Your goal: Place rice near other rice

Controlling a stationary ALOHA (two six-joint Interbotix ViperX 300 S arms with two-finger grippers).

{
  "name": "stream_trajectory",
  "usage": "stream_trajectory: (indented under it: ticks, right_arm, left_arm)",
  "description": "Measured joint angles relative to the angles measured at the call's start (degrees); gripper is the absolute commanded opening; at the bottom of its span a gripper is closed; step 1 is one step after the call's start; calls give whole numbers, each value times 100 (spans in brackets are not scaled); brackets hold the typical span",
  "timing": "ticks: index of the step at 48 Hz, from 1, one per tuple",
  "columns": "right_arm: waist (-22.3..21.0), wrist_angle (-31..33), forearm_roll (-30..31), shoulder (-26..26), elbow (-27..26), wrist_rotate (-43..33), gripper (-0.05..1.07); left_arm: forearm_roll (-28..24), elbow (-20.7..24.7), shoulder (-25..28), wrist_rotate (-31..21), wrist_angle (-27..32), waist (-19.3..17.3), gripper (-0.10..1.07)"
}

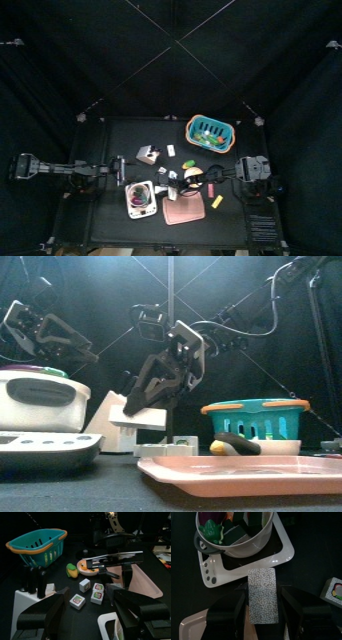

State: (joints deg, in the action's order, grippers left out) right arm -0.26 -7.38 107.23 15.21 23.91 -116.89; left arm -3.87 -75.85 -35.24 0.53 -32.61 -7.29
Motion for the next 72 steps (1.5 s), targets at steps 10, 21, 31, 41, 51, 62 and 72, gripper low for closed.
stream_trajectory:
  ticks: [10, 21, 31, 41, 51, 62, 72]
  right_arm:
    - [-35, 35, -466, -9, -9, 0, 64]
    - [-35, 193, -1037, -70, -9, 0, 64]
    - [-88, 360, -1274, -70, -9, 0, 64]
    - [-141, 712, -1644, -141, -9, 0, 64]
    - [-158, 800, -1714, -229, -9, 0, 64]
    - [-220, 1020, -1942, -316, 0, 0, 64]
    - [-334, 1204, -2153, -404, 105, 0, 64]
  left_arm:
    - [9, 0, 0, 0, 0, 0, 94]
    - [-79, 0, -141, 26, 0, 0, 94]
    - [-281, -9, -457, 26, 0, -9, 94]
    - [-290, -88, -501, 18, 0, -18, 94]
    - [-255, -97, -510, 9, 0, -18, 94]
    - [-255, -88, -510, 9, 9, -18, 94]
    - [-255, -114, -501, 0, 0, -18, 94]
